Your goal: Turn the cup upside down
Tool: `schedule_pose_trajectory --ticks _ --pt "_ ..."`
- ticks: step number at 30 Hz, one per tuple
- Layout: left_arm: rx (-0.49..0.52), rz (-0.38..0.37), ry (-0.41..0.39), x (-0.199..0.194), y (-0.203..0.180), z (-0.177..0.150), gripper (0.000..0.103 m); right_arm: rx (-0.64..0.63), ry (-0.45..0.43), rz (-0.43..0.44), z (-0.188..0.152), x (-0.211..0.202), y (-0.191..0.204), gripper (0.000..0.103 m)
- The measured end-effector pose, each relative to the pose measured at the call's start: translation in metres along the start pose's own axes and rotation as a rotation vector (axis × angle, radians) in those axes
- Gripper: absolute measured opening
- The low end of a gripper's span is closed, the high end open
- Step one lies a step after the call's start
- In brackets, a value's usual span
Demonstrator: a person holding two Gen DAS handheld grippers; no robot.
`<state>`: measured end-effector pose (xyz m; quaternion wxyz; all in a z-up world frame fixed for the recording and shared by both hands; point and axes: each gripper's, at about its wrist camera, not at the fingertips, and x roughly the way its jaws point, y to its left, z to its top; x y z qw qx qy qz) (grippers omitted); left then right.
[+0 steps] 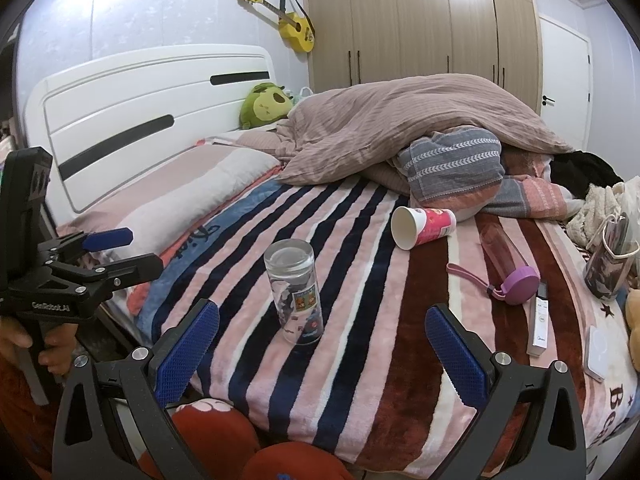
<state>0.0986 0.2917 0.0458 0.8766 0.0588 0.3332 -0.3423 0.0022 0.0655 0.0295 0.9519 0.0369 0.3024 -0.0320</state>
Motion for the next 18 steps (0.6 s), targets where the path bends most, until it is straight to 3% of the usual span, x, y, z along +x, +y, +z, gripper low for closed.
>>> schedule_pose_trajectory --ticks 18 --pt "0.002 0.001 -0.004 -0.0003 0.0005 -0.0011 0.102 0.002 0.000 -0.001 -0.0002 -0.0008 0.0018 0.103"
